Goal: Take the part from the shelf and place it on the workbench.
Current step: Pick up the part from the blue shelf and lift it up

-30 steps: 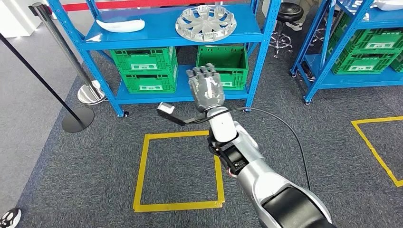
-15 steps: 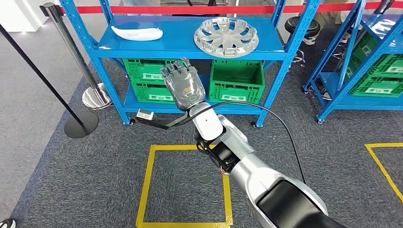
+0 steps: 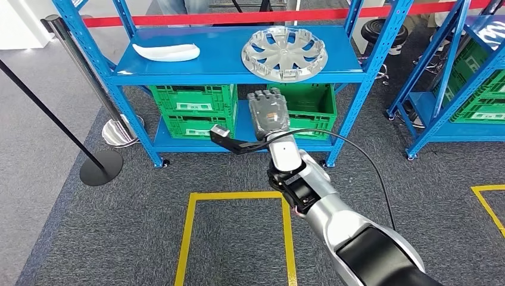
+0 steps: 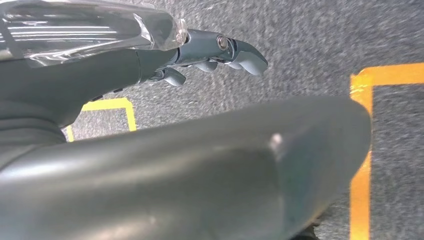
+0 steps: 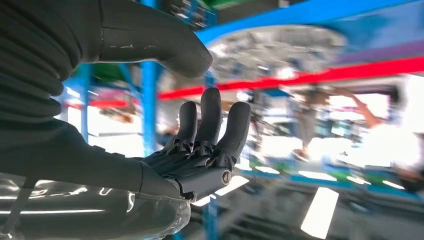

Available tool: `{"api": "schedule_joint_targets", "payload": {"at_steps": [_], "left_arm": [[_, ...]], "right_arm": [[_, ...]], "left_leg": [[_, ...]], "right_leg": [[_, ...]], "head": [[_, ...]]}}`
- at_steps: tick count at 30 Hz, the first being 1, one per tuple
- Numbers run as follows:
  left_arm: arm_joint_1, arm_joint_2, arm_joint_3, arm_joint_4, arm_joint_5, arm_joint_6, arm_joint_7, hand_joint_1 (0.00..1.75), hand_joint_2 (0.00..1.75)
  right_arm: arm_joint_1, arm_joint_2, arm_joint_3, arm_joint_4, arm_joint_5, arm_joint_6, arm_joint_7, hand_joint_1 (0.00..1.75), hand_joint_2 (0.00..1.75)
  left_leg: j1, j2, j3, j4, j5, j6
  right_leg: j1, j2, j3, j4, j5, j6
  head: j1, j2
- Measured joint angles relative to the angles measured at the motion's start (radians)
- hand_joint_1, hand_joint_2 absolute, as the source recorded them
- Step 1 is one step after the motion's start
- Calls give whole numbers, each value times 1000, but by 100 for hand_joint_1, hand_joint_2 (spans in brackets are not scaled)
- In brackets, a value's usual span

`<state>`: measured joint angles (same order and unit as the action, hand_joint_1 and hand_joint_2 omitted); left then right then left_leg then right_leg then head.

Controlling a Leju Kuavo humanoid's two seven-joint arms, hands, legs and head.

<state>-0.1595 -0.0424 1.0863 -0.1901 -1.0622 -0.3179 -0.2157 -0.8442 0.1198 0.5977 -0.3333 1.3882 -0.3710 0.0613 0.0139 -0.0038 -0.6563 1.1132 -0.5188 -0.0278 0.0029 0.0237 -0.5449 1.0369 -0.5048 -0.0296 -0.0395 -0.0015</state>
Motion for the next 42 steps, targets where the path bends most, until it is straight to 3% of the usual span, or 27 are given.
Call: {"api": "schedule_joint_targets", "payload": {"at_steps": [2,4,6,8,10,12,13,14,17,18,20,21,23,25,27,28,30,32,34,35,39,42], "left_arm": [[4,-2,0,0,4,-2,-2,0,0],[10,-4,0,1,7,-3,-5,0,0],[17,-4,0,1,8,-3,-9,0,0],[21,-4,0,0,9,-3,-12,0,0],[23,-4,0,0,9,-3,-13,0,0],[24,-4,0,0,9,-3,-13,0,0],[24,-5,0,0,9,-3,-13,0,0],[24,-5,0,0,9,-3,-13,0,0],[30,-10,0,1,9,-3,-18,0,0],[32,-11,0,1,11,-4,-25,0,0],[32,-11,0,1,16,-7,-45,0,0],[31,-12,0,1,20,-9,-52,0,0],[28,-14,-1,1,22,-10,-59,0,0],[28,-14,-1,1,23,-14,-61,0,0],[29,-15,-1,1,22,-16,-61,0,0],[29,-15,-1,1,22,-17,-61,0,0],[30,-15,-1,1,22,-17,-61,0,0],[29,-13,-1,1,24,-17,-61,0,87],[30,-11,-2,1,21,-19,-59,0,175],[30,-11,-3,1,15,-19,-57,0,175],[29,-11,-15,1,-3,-1,-60,0,0],[25,-14,-20,1,9,-7,-69,0,0]], "right_arm": [[6,-40,-36,7,-24,7,34,175,175],[13,-91,-73,13,-43,11,63,175,175],[19,-142,-109,17,-60,12,74,175,175],[24,-185,-140,21,-69,12,75,175,175],[33,-213,-161,26,-71,13,76,175,175],[47,-233,-176,30,-75,16,84,175,175],[54,-243,-184,32,-81,17,87,175,175],[61,-257,-194,34,-90,18,86,175,175],[84,-301,-235,40,-128,8,55,175,175],[92,-311,-252,41,-148,1,33,175,175],[106,-324,-287,41,-185,-18,-14,175,175],[110,-329,-303,41,-194,-26,-29,175,175],[113,-334,-327,41,-201,-34,-40,175,175],[122,-337,-342,41,-202,-35,-43,175,175],[135,-339,-352,41,-203,-35,-43,175,175],[140,-339,-356,41,-203,-35,-43,175,175],[145,-338,-361,41,-203,-35,-43,175,175],[146,-338,-366,42,-202,-35,-43,87,87],[149,-339,-370,42,-200,-35,-42,0,0],[151,-340,-373,42,-199,-35,-42,0,0],[157,-346,-392,42,-192,-37,-44,0,0],[157,-352,-412,42,-180,-48,-61,0,0]], "left_leg": [[-3,5,17,-80,73,9],[-5,5,24,-95,77,28],[-2,1,35,-99,71,44],[0,-2,54,-103,57,57],[0,-2,74,-105,38,63],[-1,-2,102,-105,15,65],[-1,-3,118,-105,2,65],[-1,-5,136,-105,-11,64],[-4,-13,176,-104,-54,53],[-6,-13,189,-103,-65,47],[-7,-12,203,-98,-74,37],[-7,-10,200,-81,-69,33],[-6,-6,147,0,-74,25],[-4,-4,61,116,-122,16],[-4,-4,-5,170,-158,13],[-5,-4,-16,151,-140,15],[-11,-4,5,31,-35,26],[-20,-5,34,-80,42,40],[-25,-6,47,-111,56,45],[-26,-7,50,-113,60,44],[-25,-10,54,-114,66,42],[-25,-11,54,-114,62,47]], "right_leg": [[0,-3,14,-7,-15,14],[1,-6,21,-11,-18,27],[0,-9,4,25,-8,39],[-1,-12,-67,134,-9,48],[-1,-13,-162,259,-52,52],[-1,-13,-220,296,-91,53],[-1,-14,-226,268,-85,51],[-1,-15,-218,212,-54,48],[3,-21,-177,27,109,34],[5,-22,-168,2,139,29],[5,-20,-152,-3,141,21],[2,-19,-145,-5,137,16],[-3,-16,-132,-9,127,7],[-3,-14,-122,-10,114,1],[-2,-11,-108,-10,99,-1],[-1,-9,-99,-10,92,-1],[1,-7,-80,-11,78,0],[1,-5,-68,-13,68,5],[2,-3,-65,-13,61,10],[2,-2,-65,-13,59,11],[2,-4,-60,-18,56,10],[2,-5,-56,-22,55,14]], "head": [[-2,0],[-4,0],[-1,0],[2,0],[5,0],[5,0],[5,0],[6,0],[8,0],[8,0],[8,0],[9,0],[7,0],[6,0],[7,0],[7,0],[7,0],[8,0],[8,0],[8,0],[9,0],[8,0]]}}
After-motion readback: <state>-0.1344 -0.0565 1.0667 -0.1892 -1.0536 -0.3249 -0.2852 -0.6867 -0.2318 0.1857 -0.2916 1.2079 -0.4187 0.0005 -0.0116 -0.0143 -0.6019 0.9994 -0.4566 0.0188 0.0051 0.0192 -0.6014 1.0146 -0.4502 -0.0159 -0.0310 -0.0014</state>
